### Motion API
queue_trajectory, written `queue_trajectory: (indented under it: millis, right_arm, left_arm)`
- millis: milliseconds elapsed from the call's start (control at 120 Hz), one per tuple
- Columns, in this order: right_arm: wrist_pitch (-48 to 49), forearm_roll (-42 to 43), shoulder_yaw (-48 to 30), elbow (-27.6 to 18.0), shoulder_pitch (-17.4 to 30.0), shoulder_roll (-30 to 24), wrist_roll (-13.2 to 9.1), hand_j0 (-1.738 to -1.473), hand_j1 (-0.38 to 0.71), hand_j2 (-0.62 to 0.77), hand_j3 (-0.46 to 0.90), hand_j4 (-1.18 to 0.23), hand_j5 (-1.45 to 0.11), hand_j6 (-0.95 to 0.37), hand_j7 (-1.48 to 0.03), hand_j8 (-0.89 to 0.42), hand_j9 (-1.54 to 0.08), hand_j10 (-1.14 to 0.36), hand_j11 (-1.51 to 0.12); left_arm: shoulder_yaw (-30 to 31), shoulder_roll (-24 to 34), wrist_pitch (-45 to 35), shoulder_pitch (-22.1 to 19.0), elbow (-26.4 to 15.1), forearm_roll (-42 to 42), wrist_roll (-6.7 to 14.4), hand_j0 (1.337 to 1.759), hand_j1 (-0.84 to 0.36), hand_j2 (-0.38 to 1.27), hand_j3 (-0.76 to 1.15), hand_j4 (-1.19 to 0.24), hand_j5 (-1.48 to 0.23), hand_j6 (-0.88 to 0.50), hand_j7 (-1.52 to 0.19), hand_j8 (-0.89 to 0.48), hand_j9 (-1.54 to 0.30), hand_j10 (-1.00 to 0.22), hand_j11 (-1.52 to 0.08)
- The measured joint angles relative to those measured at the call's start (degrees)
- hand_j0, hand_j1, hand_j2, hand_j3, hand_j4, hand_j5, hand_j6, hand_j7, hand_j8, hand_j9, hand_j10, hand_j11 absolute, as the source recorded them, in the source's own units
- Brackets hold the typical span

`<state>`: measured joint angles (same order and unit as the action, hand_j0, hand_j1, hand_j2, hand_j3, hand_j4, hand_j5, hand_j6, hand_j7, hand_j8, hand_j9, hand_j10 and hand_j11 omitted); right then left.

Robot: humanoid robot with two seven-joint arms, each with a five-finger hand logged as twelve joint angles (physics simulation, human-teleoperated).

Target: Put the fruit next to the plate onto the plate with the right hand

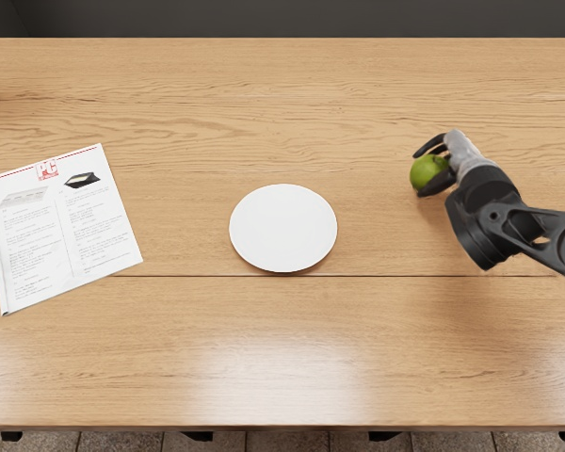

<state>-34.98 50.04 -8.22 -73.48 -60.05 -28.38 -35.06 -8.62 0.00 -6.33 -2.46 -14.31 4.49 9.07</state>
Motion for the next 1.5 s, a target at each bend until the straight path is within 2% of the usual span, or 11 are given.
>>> queue_trajectory:
  millis: [167,267,525,650,800,950,1050,1283,1375,1500]
  right_arm:
    - [0.0,0.0,-5.2,-8.0,-0.2,-0.1,0.0,-1.652,0.17,0.07,0.00,-0.63,-0.84,-0.40,-0.83,-0.33,-0.84,-0.59,-0.84]
    - [0.0,0.0,-6.1,-10.8,-0.1,1.3,0.0,-1.652,0.17,0.09,0.00,-0.64,-0.85,-0.41,-0.84,-0.33,-0.85,-0.59,-0.84]
    - [0.0,0.0,-5.6,-12.5,0.5,10.5,0.0,-1.652,0.16,0.09,0.00,-0.63,-0.87,-0.42,-0.84,-0.34,-0.86,-0.60,-0.85]
    - [0.1,-0.1,-4.4,-12.4,1.2,12.6,0.0,-1.653,0.16,0.09,0.00,-0.62,-0.87,-0.43,-0.83,-0.34,-0.87,-0.60,-0.85]
    - [0.0,0.1,-5.3,-11.2,1.4,12.1,0.0,-1.655,-0.08,0.05,0.00,-0.32,-0.45,-0.23,-0.43,-0.19,-0.45,-0.32,-0.44]
    - [6.8,-2.4,-14.1,-12.7,2.4,8.2,0.1,-1.657,-0.21,0.02,0.00,-0.17,-0.23,-0.12,-0.22,-0.10,-0.23,-0.16,-0.23]
    - [20.1,-6.6,-26.8,-13.3,8.2,5.7,0.1,-1.657,-0.25,0.01,0.00,-0.11,-0.15,-0.08,-0.15,-0.07,-0.15,-0.11,-0.15]
    - [58.0,-23.7,-59.5,-13.6,30.1,3.8,0.1,-1.658,-0.30,0.00,0.00,-0.05,-0.07,-0.04,-0.07,-0.04,-0.07,-0.05,-0.07]
    - [65.0,-30.2,-67.8,-13.5,37.9,3.1,0.1,-1.658,-0.31,0.00,0.00,-0.04,-0.05,-0.04,-0.05,-0.03,-0.05,-0.04,-0.05]
    - [68.5,-34.9,-76.3,-13.2,46.4,2.2,0.1,-1.658,-0.32,0.00,0.00,-0.03,-0.04,-0.03,-0.04,-0.03,-0.04,-0.03,-0.04]
  left_arm:
    - [0.0,0.0,0.0,0.0,0.0,0.0,0.0,1.658,0.35,0.00,0.00,0.00,0.00,0.00,0.00,0.00,0.00,0.00,0.00]
    - [0.0,0.0,0.0,0.0,0.0,0.0,0.0,1.658,0.35,0.00,0.00,0.00,0.00,0.00,0.00,0.00,0.00,0.00,0.00]
    - [0.0,0.0,0.0,0.0,0.0,0.0,0.0,1.658,0.35,0.00,0.00,0.00,0.00,0.00,0.00,0.00,0.00,0.00,0.00]
    - [0.0,0.0,0.0,0.0,0.0,0.0,0.0,1.658,0.35,0.00,0.00,0.00,0.00,0.00,0.00,0.00,0.00,0.00,0.00]
    - [0.0,0.0,0.0,0.0,0.0,0.0,0.0,1.658,0.35,0.00,0.00,0.00,0.00,0.00,0.00,0.00,0.00,0.00,0.00]
    - [0.0,0.0,0.0,0.0,0.0,0.0,0.0,1.658,0.35,0.00,0.00,0.00,0.00,0.00,0.00,0.00,0.00,0.00,0.00]
    - [0.0,0.0,0.0,0.0,0.0,0.0,0.0,1.658,0.35,0.00,0.00,0.00,0.00,0.00,0.00,0.00,0.00,0.00,0.00]
    - [0.0,0.0,0.0,0.0,0.0,0.0,0.0,1.658,0.35,0.00,0.00,0.00,0.00,0.00,0.00,0.00,0.00,0.00,0.00]
    - [0.0,0.0,0.0,0.0,0.0,0.0,0.0,1.658,0.35,0.00,0.00,0.00,0.00,0.00,0.00,0.00,0.00,0.00,0.00]
    - [0.0,0.0,0.0,0.0,0.0,0.0,0.0,1.658,0.35,0.00,0.00,0.00,0.00,0.00,0.00,0.00,0.00,0.00,0.00]
